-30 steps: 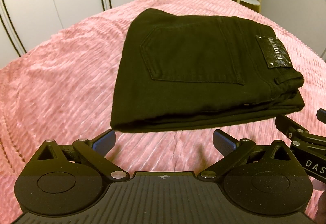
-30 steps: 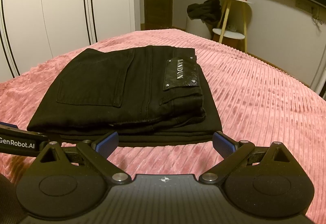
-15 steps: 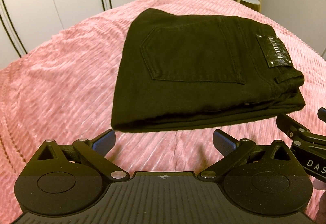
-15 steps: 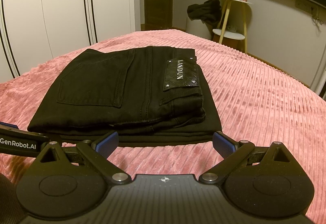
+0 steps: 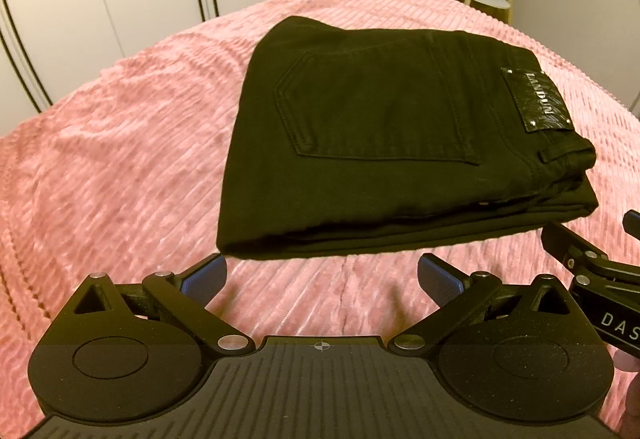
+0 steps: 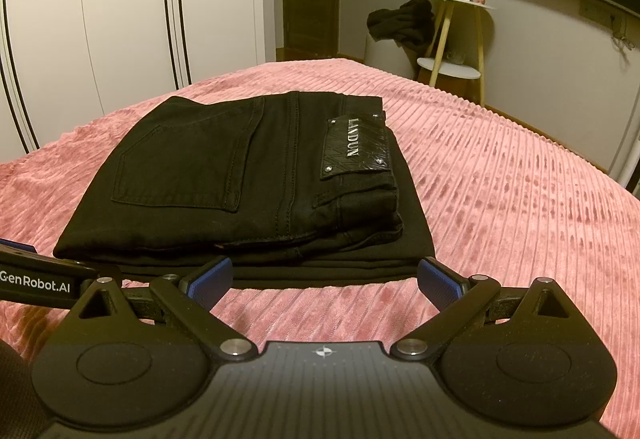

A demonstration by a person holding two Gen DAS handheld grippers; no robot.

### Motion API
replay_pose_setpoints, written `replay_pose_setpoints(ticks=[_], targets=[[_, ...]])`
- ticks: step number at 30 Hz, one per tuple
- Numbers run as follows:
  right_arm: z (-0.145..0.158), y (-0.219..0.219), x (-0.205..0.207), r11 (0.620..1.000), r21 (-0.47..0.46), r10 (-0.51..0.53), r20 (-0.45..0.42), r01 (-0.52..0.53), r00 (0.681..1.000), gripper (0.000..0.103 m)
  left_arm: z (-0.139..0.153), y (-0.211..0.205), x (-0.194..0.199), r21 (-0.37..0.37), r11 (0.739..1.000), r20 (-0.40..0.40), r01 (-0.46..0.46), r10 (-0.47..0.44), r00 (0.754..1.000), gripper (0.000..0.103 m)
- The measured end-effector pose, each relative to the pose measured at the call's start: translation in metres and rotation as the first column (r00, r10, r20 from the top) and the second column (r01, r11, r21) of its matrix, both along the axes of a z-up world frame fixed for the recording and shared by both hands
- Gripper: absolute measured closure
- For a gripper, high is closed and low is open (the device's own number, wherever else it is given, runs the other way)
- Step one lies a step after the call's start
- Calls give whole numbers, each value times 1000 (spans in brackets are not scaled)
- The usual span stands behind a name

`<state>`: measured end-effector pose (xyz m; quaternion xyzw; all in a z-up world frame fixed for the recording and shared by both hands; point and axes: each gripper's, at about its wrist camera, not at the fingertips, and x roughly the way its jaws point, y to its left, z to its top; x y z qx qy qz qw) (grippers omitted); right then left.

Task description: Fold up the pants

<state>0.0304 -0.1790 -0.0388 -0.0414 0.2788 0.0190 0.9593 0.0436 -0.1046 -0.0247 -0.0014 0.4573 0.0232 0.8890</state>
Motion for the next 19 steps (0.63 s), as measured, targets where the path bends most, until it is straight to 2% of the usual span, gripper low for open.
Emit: replay_pose_setpoints(ticks=[19], targets=[[0, 0, 0, 1000, 0, 0, 1, 0, 1000, 4, -1, -2, 0, 15, 1000, -2, 19, -19, 1000, 0]])
